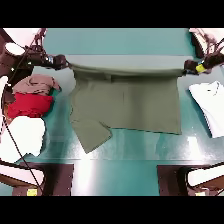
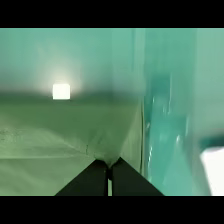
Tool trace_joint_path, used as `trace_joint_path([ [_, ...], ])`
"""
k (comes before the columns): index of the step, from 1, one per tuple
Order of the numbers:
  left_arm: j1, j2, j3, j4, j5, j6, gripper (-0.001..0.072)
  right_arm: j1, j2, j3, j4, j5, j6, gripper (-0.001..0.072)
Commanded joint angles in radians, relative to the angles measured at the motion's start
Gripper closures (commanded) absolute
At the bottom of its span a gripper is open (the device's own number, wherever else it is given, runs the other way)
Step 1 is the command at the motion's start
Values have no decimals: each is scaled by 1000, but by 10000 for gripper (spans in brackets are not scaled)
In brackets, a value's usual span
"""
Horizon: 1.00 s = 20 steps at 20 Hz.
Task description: Fold the shirts.
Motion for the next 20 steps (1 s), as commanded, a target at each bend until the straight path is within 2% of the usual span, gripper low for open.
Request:
trace_joint_path([
  [1, 0, -5, -76, 87, -41, 6, 674, 21, 39, -175, -1, -28, -2, 698],
  [5, 0, -5, -158, 88, -44, 5, 672, 55, 102, -338, 11, -132, -2, 695],
  [6, 0, -4, -158, 91, -65, -12, 569, 56, 106, -352, 12, -128, 2, 681],
  [7, 0, -4, -154, 93, -87, -49, 293, 56, 105, -349, 14, -95, 2, 506],
  [8, 2, -3, -150, 105, -118, -83, 155, 52, 105, -342, 19, -55, 2, 256],
  [10, 26, 1, -125, 139, -229, -137, 163, 29, 111, -307, 35, 55, 0, 243],
  [13, 83, 77, -157, 197, -367, -144, 164, -29, 220, -356, 37, 127, -35, 264],
  [16, 95, 271, -407, 238, -334, -152, 163, -87, 371, -497, 65, 140, -84, 264],
  [20, 93, 520, -839, 141, -243, -150, 164, -148, 509, -651, 161, 89, -122, 265],
])
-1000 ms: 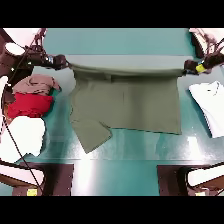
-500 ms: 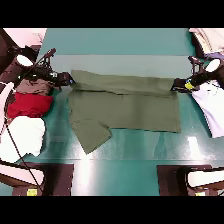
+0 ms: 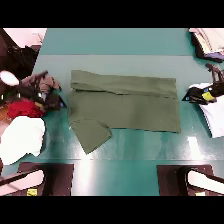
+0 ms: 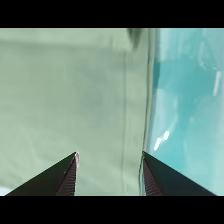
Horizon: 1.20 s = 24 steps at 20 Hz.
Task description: Fold the shirts.
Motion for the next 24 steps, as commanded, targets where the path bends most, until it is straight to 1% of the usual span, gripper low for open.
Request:
trace_joint_path([
  [1, 5, 203, -339, -67, 77, -6, 163, -49, 115, -123, 76, -43, -35, 266],
  [3, 5, 272, -455, -100, 139, -6, 163, -50, 148, -153, 72, -57, -36, 286],
  [5, 5, 295, -526, -154, 164, 1, 164, -49, 164, -158, 72, -60, -36, 287],
  [7, 5, 295, -579, -222, 178, 37, 164, -50, 163, -158, 85, -58, -36, 286],
  [9, 5, 295, -610, -254, 206, 54, 164, -49, 163, -158, 98, -61, -36, 286],
  [14, 0, 295, -616, -306, 287, 55, 165, -50, 163, -158, 98, -59, -36, 286],
  [15, -20, 295, -616, -307, 313, 55, 224, -50, 163, -158, 98, -58, -36, 287],
  [16, -50, 295, -616, -307, 336, 55, 348, -50, 163, -158, 98, -58, -36, 286],
  [17, -93, 295, -616, -310, 365, 49, 342, -50, 163, -158, 97, -59, -36, 286],
  [20, -196, 295, -616, -331, 439, -22, 347, -61, 163, -168, 73, -43, -40, 286],
  [21, -205, 295, -615, -332, 457, -34, 548, -76, 163, -184, 69, -26, -43, 286],
  [22, -205, 295, -607, -331, 459, -22, 668, -101, 163, -212, 69, -14, -52, 286],
  [24, -205, 295, -575, -329, 431, -24, 674, -173, 163, -292, 69, -2, -90, 286],
])
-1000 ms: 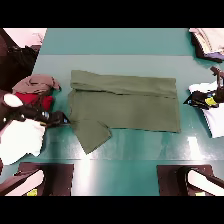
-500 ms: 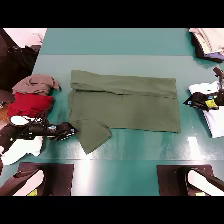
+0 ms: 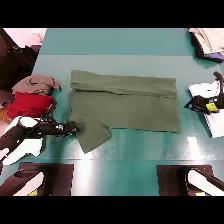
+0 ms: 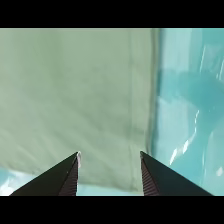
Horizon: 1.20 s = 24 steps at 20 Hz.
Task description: Fold the shirts.
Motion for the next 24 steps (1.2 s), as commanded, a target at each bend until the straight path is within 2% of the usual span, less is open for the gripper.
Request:
trace_joint_path([
  [1, -23, 1, 45, -16, -9, -17, 673, -100, -1, -112, -8, 24, -45, 286],
  [6, -23, 2, 122, -17, -49, 2, 674, -239, -68, -264, 54, 11, -158, 285],
  [10, -23, 1, 123, -17, -50, 1, 674, -203, -177, -292, 146, 14, -199, 286],
  [11, -23, 2, 123, -17, -53, 1, 674, -185, -189, -292, 154, 5, -199, 321],
  [12, -23, 1, 123, -17, -54, 1, 674, -167, -190, -292, 152, -5, -199, 406],
  [13, -23, 2, 123, -17, -60, 1, 674, -150, -183, -292, 152, -19, -198, 423],
  [14, -23, 1, 123, -17, -63, 2, 674, -139, -171, -292, 150, -21, -199, 477],
  [16, -23, 1, 123, -12, -97, 2, 674, -135, -136, -292, 126, -19, -199, 657],
  [17, -23, 1, 123, -6, -124, 2, 675, -137, -109, -292, 97, -19, -199, 694],
  [24, -24, 2, 123, 24, -370, 9, 676, -137, 171, -289, -227, 84, -163, 696],
])
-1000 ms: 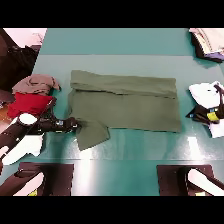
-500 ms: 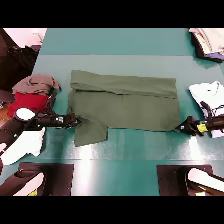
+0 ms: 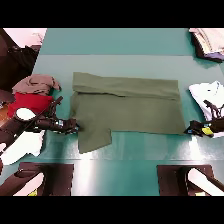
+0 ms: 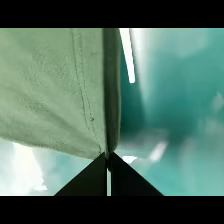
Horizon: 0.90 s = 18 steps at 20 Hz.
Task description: Fold the shirts.
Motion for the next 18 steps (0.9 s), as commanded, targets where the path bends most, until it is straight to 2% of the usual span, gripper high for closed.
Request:
trace_joint_path([
  [1, 0, 1, 0, 6, -138, 7, 676, 1, 139, 1, -174, 74, 30, 696],
  [3, 0, 31, 2, -15, -172, 5, 676, 1, 208, 2, -226, 113, 36, 696],
  [5, 0, 114, 41, -29, -150, -27, 676, 2, 255, 6, -237, 133, 53, 696],
  [7, 0, 161, 116, -26, -103, -32, 676, 3, 262, 47, -169, 123, 61, 696],
  [10, 0, 137, 248, -26, 0, -31, 676, 4, 194, 161, -19, 105, 61, 697],
  [14, 0, 0, 395, 8, 154, -16, 676, 85, 27, 319, 23, 46, 62, 697],
  [18, 0, -248, 552, 6, 183, 19, 674, 188, -150, 461, 22, -35, 116, 697],
])
